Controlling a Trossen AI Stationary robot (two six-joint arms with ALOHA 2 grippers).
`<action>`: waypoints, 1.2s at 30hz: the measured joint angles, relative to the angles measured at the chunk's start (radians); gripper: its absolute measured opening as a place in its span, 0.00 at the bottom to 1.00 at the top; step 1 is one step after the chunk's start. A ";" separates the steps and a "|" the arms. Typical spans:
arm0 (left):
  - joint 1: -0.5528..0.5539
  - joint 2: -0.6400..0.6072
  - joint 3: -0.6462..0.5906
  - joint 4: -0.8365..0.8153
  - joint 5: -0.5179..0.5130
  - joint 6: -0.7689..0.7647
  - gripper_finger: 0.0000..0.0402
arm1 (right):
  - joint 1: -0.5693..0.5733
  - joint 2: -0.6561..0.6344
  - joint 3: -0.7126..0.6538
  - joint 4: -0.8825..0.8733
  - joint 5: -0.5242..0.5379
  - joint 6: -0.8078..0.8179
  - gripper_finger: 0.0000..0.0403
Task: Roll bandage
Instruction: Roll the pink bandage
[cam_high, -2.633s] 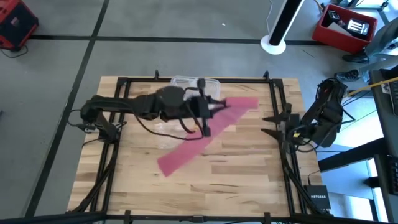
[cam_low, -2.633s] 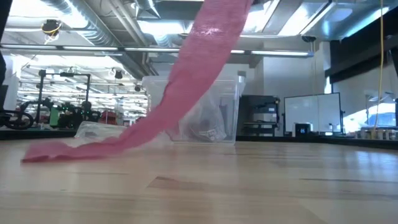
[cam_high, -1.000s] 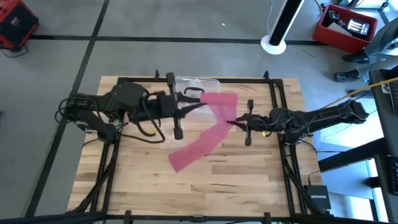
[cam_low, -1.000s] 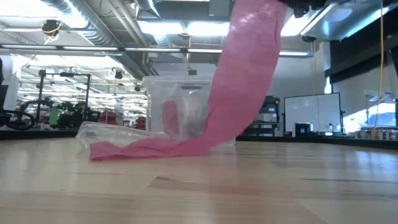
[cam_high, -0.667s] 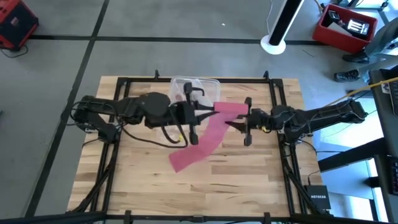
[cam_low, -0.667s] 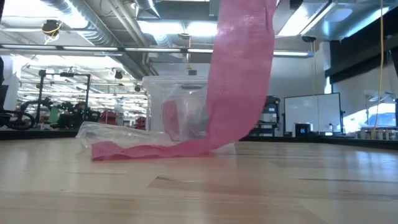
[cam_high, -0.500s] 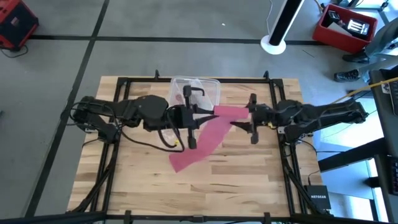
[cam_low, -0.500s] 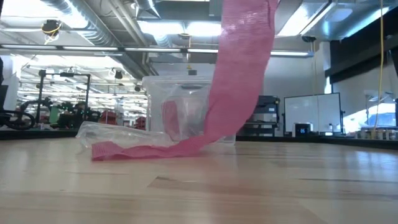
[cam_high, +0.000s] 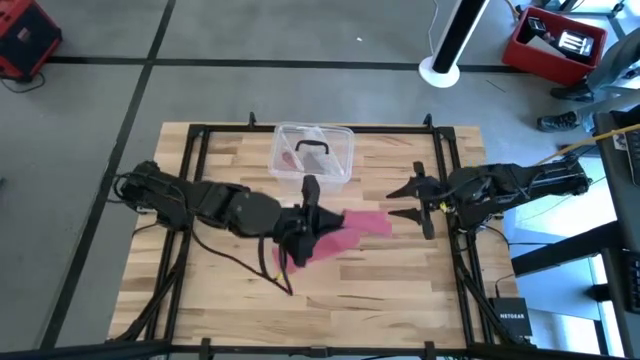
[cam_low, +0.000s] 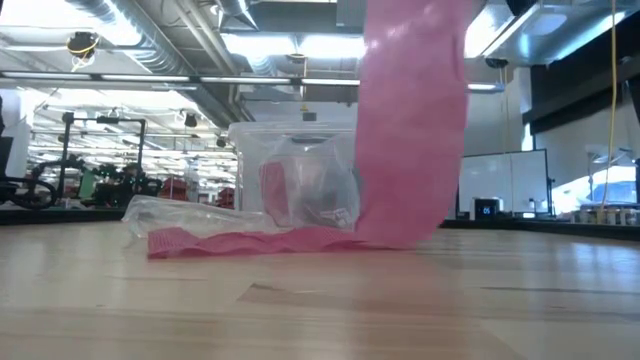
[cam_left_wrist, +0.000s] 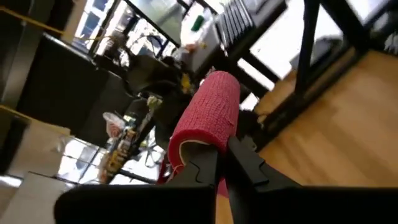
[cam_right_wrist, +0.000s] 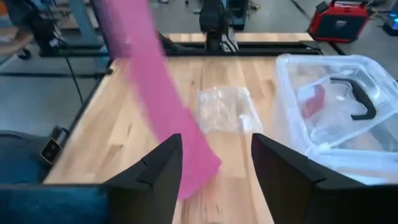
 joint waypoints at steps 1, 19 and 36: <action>-0.003 -0.011 0.002 0.006 0.028 -0.052 0.00 | 0.013 0.000 -0.008 0.000 0.026 0.000 0.47; 0.013 -0.237 0.011 -0.030 0.624 -0.543 0.00 | 0.068 0.062 -0.152 0.301 0.086 -0.130 0.45; 0.173 -0.221 -0.192 0.011 0.070 -0.461 0.00 | 0.068 0.083 -0.061 0.008 0.235 0.081 0.71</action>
